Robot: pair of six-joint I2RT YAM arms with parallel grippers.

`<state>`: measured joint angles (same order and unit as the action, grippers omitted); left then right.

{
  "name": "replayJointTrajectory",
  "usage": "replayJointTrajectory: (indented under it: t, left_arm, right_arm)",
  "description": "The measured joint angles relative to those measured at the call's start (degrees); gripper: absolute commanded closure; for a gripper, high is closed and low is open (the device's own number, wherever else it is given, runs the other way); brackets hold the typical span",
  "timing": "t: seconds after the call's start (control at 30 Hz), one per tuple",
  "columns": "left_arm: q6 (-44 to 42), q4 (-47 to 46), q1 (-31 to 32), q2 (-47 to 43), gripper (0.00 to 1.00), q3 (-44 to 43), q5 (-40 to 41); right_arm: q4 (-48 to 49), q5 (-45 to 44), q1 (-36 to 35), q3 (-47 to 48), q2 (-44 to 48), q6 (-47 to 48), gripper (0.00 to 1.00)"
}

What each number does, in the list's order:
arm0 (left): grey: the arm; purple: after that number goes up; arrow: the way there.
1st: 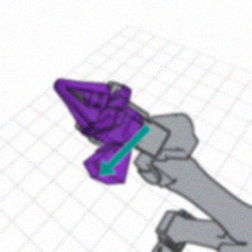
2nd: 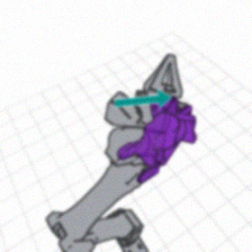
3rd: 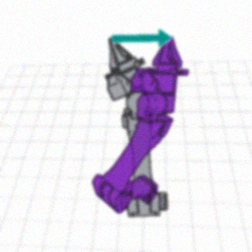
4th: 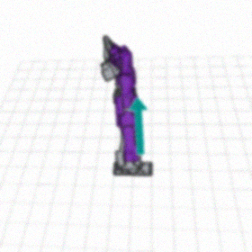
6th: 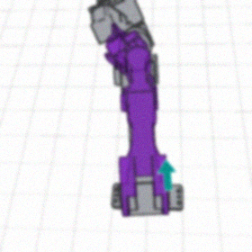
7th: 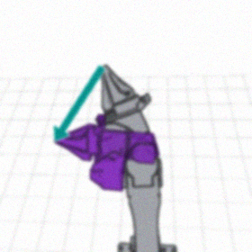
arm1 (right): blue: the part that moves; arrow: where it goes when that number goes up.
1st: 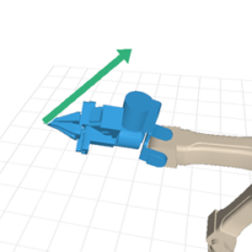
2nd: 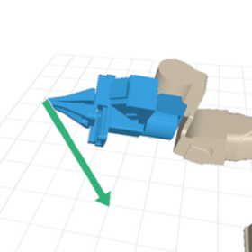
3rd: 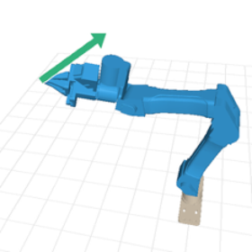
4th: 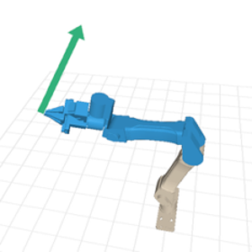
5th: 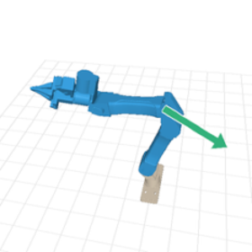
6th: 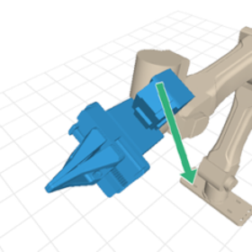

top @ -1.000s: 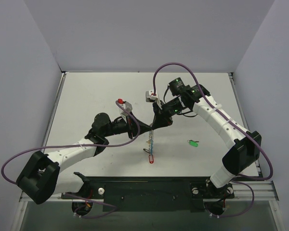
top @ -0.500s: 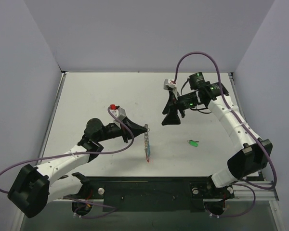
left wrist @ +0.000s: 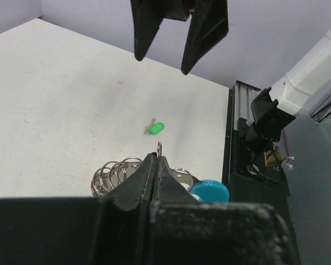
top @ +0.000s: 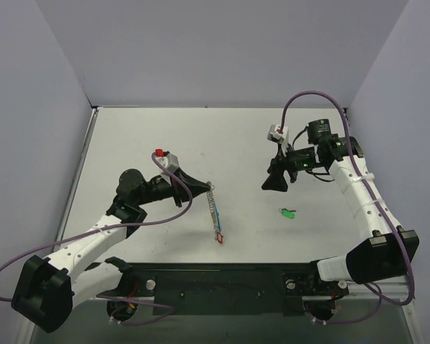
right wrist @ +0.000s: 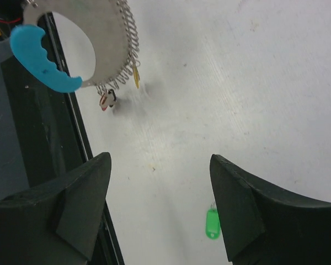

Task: Put the keys on the keyring

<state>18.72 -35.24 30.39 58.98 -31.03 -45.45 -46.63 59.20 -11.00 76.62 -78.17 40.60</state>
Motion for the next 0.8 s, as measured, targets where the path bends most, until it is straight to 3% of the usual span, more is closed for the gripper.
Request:
replayJointTrajectory:
  t: [0.3,0.47,0.57,0.8]
  left_arm:
    - [2.8,7.0,-6.1,1.4,1.00,-7.1,-2.0]
    - [-0.2,11.6,-6.4,0.5,1.00,-8.1,-2.3]
    - [-2.3,14.6,-6.4,-0.5,1.00,-8.1,-2.2]
    - [-7.2,21.0,-6.4,-3.7,1.00,-8.1,-1.2]
  right_arm:
    - [0.9,-9.9,9.3,-10.0,0.1,-3.9,0.36]
    - [0.7,-16.0,14.7,-15.3,-0.2,-3.7,0.48]
    - [1.6,-20.5,12.9,-15.4,-1.3,-3.5,0.48]
    - [9.6,-35.5,-0.9,-20.9,-1.7,-6.5,0.48]
